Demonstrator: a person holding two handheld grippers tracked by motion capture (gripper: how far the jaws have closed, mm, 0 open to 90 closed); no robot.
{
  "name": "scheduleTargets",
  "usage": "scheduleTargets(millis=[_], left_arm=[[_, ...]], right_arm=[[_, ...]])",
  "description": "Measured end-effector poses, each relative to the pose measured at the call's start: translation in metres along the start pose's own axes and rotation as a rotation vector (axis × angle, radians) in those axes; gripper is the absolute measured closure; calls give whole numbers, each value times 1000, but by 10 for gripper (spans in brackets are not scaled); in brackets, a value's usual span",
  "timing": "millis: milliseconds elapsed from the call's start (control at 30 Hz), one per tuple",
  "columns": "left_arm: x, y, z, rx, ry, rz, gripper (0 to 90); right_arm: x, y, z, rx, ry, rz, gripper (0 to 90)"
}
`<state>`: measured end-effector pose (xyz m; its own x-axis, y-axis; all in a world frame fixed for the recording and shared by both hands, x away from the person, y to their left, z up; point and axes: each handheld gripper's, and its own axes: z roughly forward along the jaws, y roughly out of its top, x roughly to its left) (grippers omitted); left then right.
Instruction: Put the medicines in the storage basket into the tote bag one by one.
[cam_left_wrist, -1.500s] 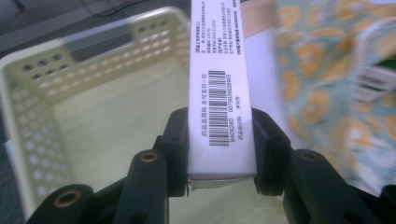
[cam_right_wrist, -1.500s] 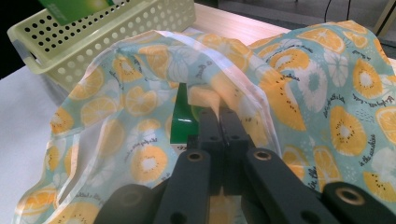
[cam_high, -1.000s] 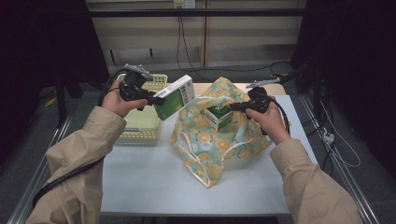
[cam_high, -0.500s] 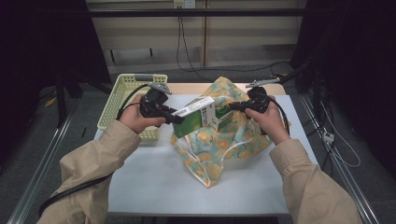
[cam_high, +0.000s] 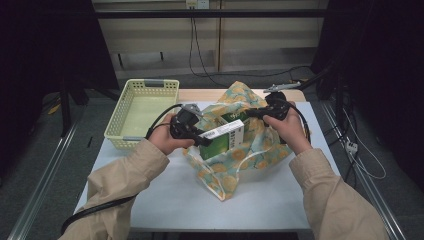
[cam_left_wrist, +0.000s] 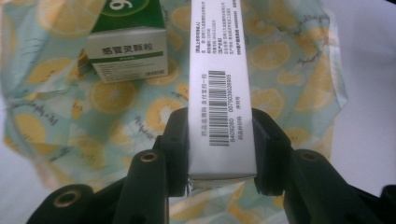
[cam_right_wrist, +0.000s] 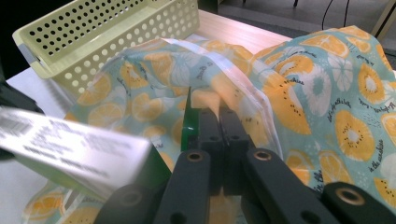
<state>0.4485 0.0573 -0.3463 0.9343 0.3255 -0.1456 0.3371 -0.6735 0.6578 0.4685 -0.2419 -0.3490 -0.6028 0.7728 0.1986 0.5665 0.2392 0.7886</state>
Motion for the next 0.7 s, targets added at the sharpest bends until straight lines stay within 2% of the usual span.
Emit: scheduleTargets(millis=[33, 167, 200, 233, 333, 433, 500, 567, 633, 700], left_arm=[[-2, 1, 4, -4, 2, -8, 633], [-3, 4, 20, 6, -1, 6, 633], [-4, 5, 21, 14, 18, 4, 633], [-4, 6, 25, -3, 1, -5, 633], [-3, 10, 33, -7, -2, -2, 633], [-5, 16, 40, -5, 26, 1, 633], [-6, 20, 45, -16, 16, -3, 633], [-7, 24, 50, -18, 44, 7, 633], [-6, 26, 54, -27, 33, -5, 633], [-6, 27, 59, -20, 40, -13, 633]], right_arm=[[0, 1, 0, -2, 0, -1, 900], [2, 3, -1, -2, -1, -7, 900], [2, 4, -2, -7, 1, -5, 900], [3, 4, -2, -8, 1, -5, 900], [3, 5, -4, -11, -1, -4, 900], [4, 7, -5, -14, -1, -6, 900], [6, 8, -5, -17, -2, -10, 900], [7, 8, -5, -20, -3, -14, 900], [7, 8, -5, -16, -5, -16, 900], [7, 8, -5, -18, -8, -13, 900]])
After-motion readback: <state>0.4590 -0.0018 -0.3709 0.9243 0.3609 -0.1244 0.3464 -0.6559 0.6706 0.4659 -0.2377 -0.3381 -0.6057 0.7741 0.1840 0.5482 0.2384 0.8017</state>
